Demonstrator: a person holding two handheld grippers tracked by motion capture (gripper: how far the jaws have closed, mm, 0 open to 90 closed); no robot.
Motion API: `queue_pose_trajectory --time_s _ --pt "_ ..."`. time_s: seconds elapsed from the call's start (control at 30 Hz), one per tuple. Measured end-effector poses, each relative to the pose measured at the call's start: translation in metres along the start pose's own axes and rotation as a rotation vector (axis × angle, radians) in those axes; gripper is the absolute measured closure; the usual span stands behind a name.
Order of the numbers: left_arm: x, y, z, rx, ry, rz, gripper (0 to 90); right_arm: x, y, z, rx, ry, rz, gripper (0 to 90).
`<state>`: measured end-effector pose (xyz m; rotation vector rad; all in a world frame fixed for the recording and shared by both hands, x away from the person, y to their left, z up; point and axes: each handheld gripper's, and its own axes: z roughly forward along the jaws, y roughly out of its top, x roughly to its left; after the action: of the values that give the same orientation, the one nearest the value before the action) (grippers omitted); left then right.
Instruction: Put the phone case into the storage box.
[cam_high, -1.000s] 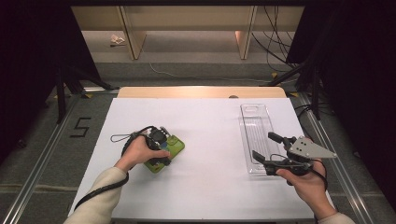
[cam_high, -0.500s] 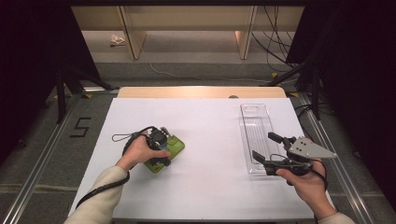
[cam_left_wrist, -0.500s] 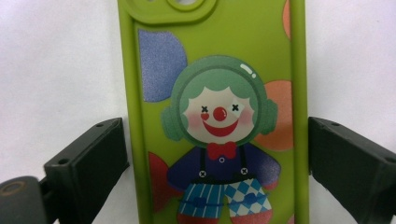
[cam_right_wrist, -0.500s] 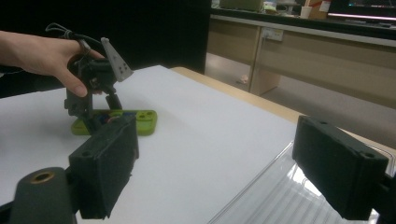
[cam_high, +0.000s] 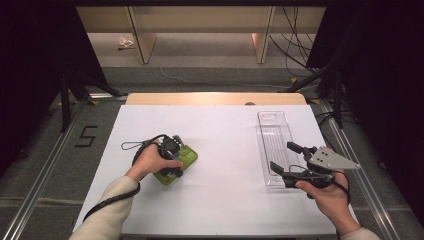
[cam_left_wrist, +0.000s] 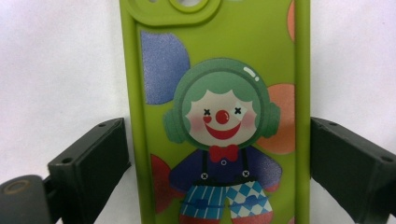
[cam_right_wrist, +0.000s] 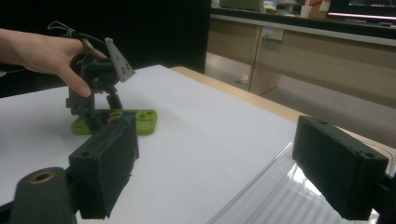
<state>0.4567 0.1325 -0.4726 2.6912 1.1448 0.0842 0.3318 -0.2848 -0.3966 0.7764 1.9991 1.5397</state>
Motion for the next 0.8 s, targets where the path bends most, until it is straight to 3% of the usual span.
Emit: queue_pose_trajectory --time_s 0.8 --pt "-0.0007 0.0012 -0.0027 0.005 0.012 -0.016 15.7 0.0001 0.0001 -0.0002 -0.002 0.001 -0.001 15.6"
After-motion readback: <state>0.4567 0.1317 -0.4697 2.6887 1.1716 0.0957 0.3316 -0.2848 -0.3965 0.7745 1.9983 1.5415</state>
